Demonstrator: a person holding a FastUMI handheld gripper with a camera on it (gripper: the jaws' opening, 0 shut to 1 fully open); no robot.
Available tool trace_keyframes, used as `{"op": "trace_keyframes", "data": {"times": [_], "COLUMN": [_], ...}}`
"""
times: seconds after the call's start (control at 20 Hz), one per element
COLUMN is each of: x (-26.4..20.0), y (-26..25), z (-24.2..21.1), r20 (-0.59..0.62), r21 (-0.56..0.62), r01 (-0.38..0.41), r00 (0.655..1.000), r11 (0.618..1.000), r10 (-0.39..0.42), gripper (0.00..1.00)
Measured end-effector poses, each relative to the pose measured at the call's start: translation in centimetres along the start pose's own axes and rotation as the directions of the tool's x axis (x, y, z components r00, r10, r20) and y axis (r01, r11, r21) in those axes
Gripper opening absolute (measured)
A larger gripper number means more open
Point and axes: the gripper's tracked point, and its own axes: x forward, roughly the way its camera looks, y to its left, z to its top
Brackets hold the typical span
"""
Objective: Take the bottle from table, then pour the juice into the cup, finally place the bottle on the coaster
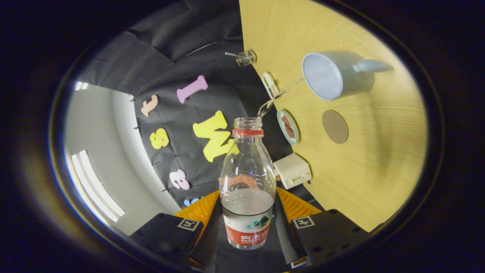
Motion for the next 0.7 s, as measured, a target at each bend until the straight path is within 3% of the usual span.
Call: {"op": "trace_keyframes", "data": {"times": [0.7], "x": [0.2], "y": [2.6], "z": [-0.5], "r20": [-0.015], "r21": [0.130], "r01": [-0.040], "r00": [0.999], "r11": [0.991], "r10": [0.042], "gripper": [0.74]}}
